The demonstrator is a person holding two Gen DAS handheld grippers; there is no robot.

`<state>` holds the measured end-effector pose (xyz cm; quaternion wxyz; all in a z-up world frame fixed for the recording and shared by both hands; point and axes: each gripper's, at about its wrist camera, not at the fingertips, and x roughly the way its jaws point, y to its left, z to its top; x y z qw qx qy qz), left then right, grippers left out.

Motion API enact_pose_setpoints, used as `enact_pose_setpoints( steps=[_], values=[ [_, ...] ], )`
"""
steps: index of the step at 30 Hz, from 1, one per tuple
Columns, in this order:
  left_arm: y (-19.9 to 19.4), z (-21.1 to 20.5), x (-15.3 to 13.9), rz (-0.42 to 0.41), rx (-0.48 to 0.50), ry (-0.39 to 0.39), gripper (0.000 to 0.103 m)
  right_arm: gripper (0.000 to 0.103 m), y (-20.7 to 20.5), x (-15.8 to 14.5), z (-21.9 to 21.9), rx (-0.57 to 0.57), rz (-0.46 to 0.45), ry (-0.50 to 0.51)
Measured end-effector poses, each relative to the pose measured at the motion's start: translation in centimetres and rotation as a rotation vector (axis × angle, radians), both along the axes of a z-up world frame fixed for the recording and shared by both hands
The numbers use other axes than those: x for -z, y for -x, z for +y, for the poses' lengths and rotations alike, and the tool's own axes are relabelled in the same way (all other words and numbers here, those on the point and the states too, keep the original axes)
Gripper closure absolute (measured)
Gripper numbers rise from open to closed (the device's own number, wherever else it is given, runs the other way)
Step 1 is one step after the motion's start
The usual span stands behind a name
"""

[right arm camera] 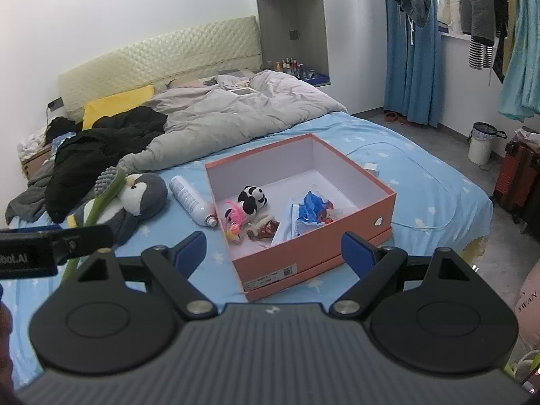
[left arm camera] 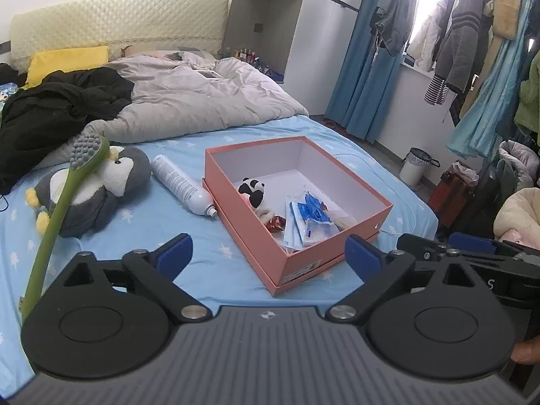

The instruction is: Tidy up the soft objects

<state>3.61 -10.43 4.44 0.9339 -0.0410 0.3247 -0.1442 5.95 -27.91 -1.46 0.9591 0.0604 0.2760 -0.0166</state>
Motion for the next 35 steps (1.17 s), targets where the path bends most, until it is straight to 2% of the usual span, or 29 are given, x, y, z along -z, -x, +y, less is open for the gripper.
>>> enact_pose_setpoints(
  steps=[10, 35],
  values=[
    [-0.05, -0.17, 0.17, 0.006, -0.030, -0.036, 0.000, 0.015, 0.10, -0.14, 0.13, -0.014, -0.012, -0.013],
    [0.78, -0.24, -0.17, -0.018, -0.040, -0.053, 0.000, 0.015, 0.15, -0.10, 0.82, -0.022, -0.012, -0.018]
  ],
)
